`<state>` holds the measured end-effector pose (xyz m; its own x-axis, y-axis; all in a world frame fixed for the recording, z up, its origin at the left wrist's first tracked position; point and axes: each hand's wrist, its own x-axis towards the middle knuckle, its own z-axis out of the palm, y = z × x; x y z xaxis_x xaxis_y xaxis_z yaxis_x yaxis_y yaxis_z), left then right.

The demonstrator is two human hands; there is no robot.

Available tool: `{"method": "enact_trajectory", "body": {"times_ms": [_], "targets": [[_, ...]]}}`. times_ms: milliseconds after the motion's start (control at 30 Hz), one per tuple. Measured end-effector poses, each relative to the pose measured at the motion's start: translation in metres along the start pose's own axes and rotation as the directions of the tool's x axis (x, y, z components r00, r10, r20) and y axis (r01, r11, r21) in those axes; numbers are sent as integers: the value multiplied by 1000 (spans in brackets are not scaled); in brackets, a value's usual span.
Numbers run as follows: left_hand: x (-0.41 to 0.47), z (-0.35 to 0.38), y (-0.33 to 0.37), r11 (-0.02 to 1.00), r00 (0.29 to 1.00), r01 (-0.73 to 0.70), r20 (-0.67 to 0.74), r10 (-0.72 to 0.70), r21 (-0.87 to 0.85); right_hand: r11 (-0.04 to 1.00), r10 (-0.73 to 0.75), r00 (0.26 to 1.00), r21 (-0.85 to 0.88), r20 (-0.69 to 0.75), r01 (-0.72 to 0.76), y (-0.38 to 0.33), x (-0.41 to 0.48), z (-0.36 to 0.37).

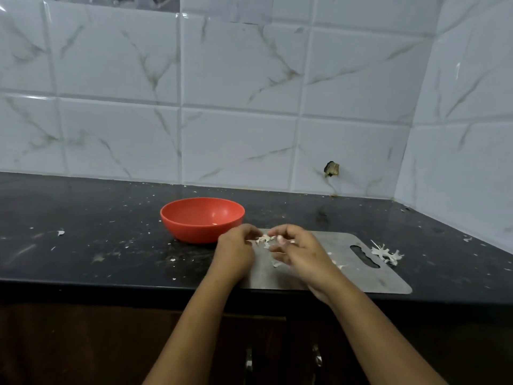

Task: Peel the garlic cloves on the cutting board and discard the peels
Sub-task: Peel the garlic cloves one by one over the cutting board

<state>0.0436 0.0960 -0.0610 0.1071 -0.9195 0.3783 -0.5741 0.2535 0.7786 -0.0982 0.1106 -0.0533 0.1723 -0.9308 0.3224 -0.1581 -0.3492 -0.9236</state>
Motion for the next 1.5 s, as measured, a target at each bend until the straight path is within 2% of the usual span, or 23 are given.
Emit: {"method": "enact_trajectory", "body": {"times_ms": [67,133,300,467,533,633,733,800,900,1100,1233,1500], "targets": [[-1,-3,0,1000,1000,23,-15,-23,-20,996,27,996,85,85,-34,-2,-2,19],[-3,-3,2,1000,1000,-2,-15,3,26,992,78,989,87,124,-89,0,3,29],[-5,2,3,991,998,-41,45,35,128,994,84,993,-57,-80,-89,7,22,-9],[-5,5,9,973,972,-144,210,105,182,972,126,985,213,-117,-99,12,16,-39],[-5,7,11,974,967,-166,218,130,154,989,91,988,129,-123,-75,12,10,-41],[-8,12,9,970,968,-182,205,147,163,992,28,994,-120,-102,-40,8,5,-36],[-9,13,5,962,973,-181,179,144,207,933,-37,996,-361,-80,6,8,3,-30],[-9,14,5,957,973,-178,187,136,228,895,-66,995,-446,-78,24,10,3,-29],[-9,16,5,940,968,-203,201,150,275,864,-93,990,-502,-103,30,11,1,-32],[-10,17,5,919,966,-221,204,160,326,786,-110,994,-612,5,90,10,0,-30],[-11,17,7,907,964,-233,205,168,352,780,-118,993,-621,-15,83,13,-1,-28],[-13,18,9,885,959,-263,207,195,383,694,-154,988,-711,10,116,14,-2,-22]]}}
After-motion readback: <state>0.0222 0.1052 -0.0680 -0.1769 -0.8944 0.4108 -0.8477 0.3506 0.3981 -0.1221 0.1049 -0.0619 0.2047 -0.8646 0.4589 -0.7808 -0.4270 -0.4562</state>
